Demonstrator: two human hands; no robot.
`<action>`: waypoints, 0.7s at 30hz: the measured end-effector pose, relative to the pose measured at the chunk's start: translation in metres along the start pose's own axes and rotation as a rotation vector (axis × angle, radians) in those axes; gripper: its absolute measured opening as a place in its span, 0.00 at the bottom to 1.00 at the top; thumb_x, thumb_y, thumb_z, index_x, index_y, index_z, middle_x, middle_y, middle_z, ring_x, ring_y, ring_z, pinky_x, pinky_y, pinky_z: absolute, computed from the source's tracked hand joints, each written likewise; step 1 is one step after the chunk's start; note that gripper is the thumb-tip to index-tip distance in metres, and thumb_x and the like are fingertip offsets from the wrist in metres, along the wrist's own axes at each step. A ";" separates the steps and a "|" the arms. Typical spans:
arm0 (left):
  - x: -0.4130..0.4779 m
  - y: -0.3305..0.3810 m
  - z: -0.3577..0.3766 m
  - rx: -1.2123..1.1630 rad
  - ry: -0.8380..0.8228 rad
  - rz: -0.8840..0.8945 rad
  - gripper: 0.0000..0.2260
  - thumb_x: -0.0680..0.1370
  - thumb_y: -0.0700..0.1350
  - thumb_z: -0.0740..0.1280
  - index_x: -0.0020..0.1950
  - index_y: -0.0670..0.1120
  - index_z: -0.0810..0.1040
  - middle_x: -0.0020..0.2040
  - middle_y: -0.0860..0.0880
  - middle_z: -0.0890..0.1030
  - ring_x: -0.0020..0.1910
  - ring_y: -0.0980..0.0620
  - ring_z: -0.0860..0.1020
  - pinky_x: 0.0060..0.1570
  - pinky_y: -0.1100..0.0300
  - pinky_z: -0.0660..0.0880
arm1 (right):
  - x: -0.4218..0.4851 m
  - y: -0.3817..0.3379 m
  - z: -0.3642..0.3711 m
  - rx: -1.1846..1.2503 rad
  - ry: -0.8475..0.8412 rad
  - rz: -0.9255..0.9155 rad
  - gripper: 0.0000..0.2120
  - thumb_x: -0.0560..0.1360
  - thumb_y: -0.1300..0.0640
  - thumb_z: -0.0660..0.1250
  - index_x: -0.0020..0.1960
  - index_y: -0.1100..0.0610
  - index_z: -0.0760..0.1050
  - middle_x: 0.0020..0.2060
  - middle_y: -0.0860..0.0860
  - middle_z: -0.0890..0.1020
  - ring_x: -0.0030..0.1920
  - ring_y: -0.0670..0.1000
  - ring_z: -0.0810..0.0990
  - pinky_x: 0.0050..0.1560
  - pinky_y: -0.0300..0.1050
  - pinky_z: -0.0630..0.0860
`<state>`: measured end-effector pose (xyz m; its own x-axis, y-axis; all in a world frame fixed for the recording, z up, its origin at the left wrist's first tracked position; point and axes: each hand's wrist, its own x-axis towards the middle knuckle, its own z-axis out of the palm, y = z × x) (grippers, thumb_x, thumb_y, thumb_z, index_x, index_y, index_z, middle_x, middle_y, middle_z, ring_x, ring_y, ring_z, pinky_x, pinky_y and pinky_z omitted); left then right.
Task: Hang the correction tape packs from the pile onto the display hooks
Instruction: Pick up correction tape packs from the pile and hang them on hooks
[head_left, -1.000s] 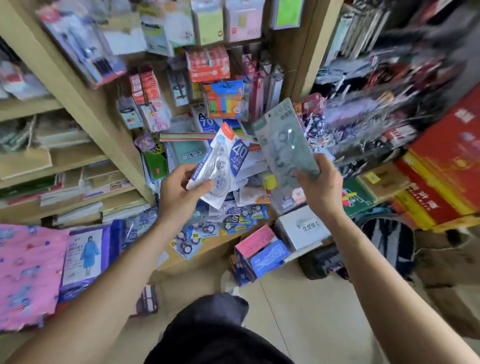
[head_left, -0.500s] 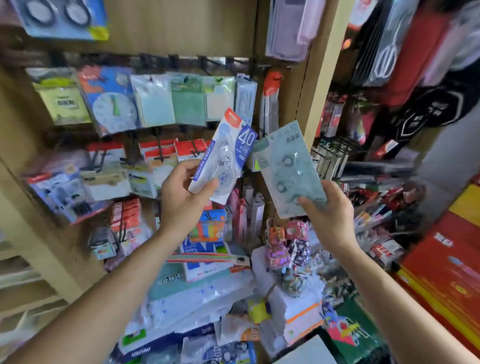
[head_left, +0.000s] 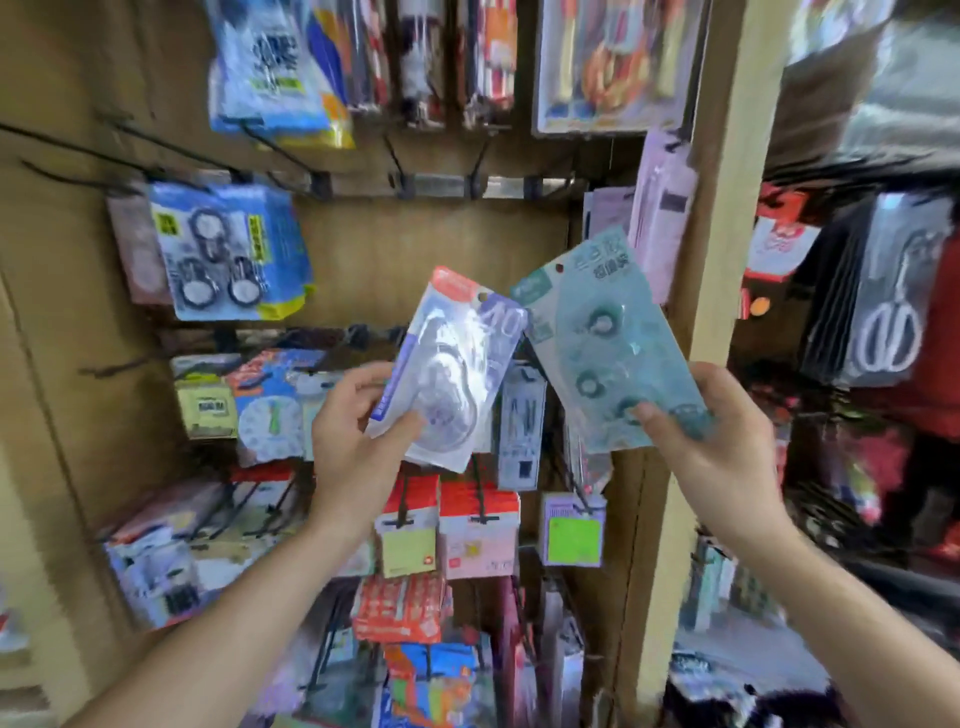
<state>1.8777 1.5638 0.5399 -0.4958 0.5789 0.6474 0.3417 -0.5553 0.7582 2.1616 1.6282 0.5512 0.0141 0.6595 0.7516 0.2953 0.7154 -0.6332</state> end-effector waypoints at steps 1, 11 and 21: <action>0.009 0.005 0.003 -0.024 0.026 0.011 0.19 0.71 0.35 0.74 0.53 0.56 0.78 0.49 0.53 0.85 0.50 0.54 0.83 0.47 0.60 0.79 | 0.010 -0.002 0.001 0.017 0.009 -0.025 0.12 0.75 0.55 0.73 0.56 0.51 0.75 0.45 0.42 0.83 0.42 0.42 0.81 0.39 0.43 0.77; 0.110 0.034 0.018 -0.148 0.043 0.042 0.16 0.73 0.33 0.72 0.57 0.48 0.77 0.51 0.49 0.84 0.49 0.56 0.83 0.41 0.66 0.76 | 0.067 -0.036 0.039 0.039 0.135 -0.089 0.11 0.76 0.58 0.72 0.53 0.49 0.72 0.42 0.37 0.79 0.41 0.31 0.78 0.34 0.25 0.70; 0.134 0.016 0.054 -0.206 -0.097 -0.057 0.17 0.75 0.37 0.73 0.60 0.49 0.75 0.54 0.50 0.84 0.52 0.54 0.84 0.49 0.52 0.82 | 0.082 -0.037 0.036 -0.069 0.260 -0.008 0.12 0.78 0.55 0.69 0.60 0.51 0.72 0.46 0.42 0.79 0.44 0.37 0.77 0.35 0.33 0.70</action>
<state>1.8599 1.6644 0.6429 -0.4269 0.6617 0.6163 0.1408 -0.6246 0.7682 2.1179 1.6643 0.6299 0.2540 0.5661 0.7843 0.3604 0.6971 -0.6198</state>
